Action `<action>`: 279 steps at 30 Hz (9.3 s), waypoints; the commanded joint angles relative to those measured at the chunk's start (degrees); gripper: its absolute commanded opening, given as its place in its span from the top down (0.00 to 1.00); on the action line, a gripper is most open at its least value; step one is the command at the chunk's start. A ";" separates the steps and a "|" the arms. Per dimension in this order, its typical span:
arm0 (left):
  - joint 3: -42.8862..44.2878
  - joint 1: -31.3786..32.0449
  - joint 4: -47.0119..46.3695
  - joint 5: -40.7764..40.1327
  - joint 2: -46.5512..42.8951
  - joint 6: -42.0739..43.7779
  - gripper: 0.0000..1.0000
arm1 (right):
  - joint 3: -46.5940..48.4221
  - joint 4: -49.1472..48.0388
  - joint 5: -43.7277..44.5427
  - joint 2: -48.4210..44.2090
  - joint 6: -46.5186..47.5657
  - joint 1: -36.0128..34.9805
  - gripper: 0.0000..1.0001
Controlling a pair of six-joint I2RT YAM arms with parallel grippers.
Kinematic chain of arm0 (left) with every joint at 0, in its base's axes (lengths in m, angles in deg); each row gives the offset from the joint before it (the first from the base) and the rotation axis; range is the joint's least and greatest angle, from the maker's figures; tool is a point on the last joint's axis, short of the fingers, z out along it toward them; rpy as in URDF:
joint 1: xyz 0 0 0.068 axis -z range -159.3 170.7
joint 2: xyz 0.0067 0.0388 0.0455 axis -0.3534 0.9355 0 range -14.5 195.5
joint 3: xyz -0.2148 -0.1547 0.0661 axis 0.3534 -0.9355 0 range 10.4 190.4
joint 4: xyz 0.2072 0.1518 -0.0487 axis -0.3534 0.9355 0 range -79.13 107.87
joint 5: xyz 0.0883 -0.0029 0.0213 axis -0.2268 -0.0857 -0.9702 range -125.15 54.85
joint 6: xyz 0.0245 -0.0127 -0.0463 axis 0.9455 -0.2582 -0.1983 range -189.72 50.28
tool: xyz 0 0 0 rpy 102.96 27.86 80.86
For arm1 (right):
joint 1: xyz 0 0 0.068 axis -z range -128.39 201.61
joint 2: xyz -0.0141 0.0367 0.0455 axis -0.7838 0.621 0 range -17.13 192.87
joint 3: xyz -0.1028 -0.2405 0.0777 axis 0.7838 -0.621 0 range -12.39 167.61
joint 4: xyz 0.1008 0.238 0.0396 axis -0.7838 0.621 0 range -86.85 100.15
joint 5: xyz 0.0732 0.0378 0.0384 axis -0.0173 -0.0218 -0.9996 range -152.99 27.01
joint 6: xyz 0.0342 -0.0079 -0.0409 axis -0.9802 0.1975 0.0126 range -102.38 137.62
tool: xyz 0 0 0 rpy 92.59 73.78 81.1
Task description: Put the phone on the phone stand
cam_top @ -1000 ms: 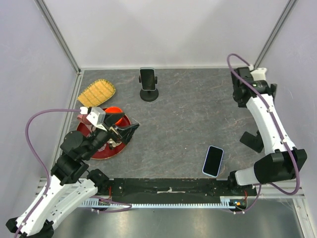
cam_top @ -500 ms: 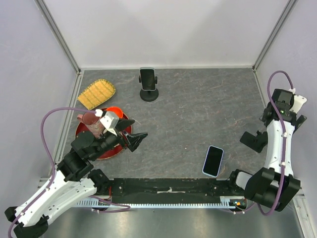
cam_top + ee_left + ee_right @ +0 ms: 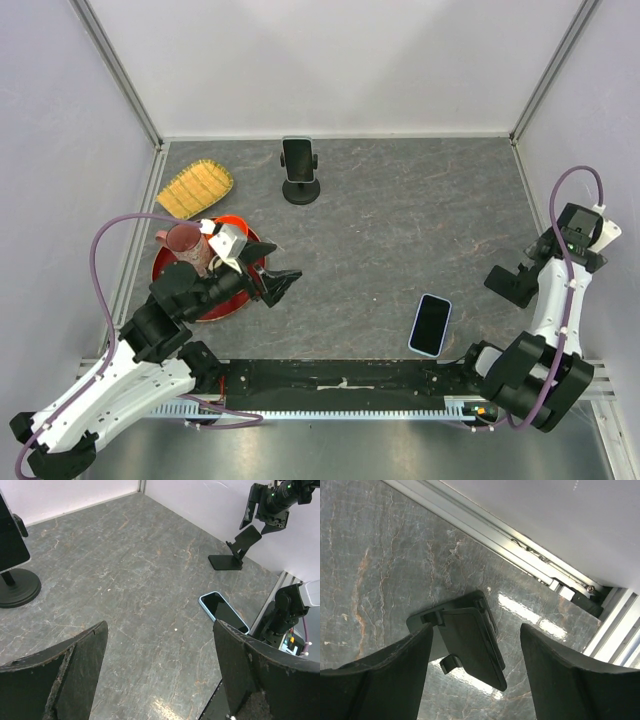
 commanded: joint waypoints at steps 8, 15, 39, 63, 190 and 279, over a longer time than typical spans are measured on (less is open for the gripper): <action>-0.16 0.36 -2.43 2.24 1.76 1.58 0.08 | -4.22 -4.34 -3.42 -4.85 -4.58 0.77 0.33; -0.33 0.27 -2.34 2.24 2.38 1.40 0.08 | -4.49 -4.87 -4.39 -6.18 -5.54 0.77 0.44; -0.33 -0.26 -2.34 2.15 3.08 1.49 0.09 | -1.06 -12.50 -9.67 -5.12 -10.29 -4.31 0.92; -0.24 -0.52 -1.11 -1.63 2.03 2.46 0.09 | 13.96 -25.54 -48.14 18.69 18.95 -42.81 1.00; -0.95 -1.49 -1.29 -4.44 0.10 3.51 0.09 | 55.37 -26.23 9.05 58.79 5.89 -64.79 0.02; -0.68 -3.16 -1.03 -1.80 -1.66 2.63 0.09 | -14.24 10.34 -18.36 20.28 -29.71 -51.70 0.11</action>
